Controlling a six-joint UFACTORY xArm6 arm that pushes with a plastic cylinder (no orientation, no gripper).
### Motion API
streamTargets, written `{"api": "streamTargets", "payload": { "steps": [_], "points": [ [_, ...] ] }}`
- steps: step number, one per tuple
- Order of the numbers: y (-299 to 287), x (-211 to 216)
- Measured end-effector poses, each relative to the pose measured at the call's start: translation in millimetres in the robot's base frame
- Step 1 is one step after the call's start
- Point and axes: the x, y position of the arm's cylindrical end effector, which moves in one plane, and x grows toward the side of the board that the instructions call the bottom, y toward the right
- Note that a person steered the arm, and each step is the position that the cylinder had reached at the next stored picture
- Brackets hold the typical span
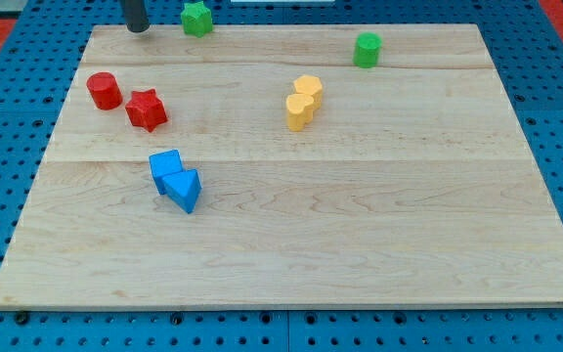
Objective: Push the green circle to the top center
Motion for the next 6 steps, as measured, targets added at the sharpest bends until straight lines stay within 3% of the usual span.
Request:
{"api": "streamTargets", "payload": {
  "steps": [1,2,3,4,5,6],
  "points": [
    [64.2,0.9],
    [199.8,23.9],
    [280.6,47.8],
    [309.5,93.2],
    [360.6,100.2],
    [369.0,55.6]
  ]
}}
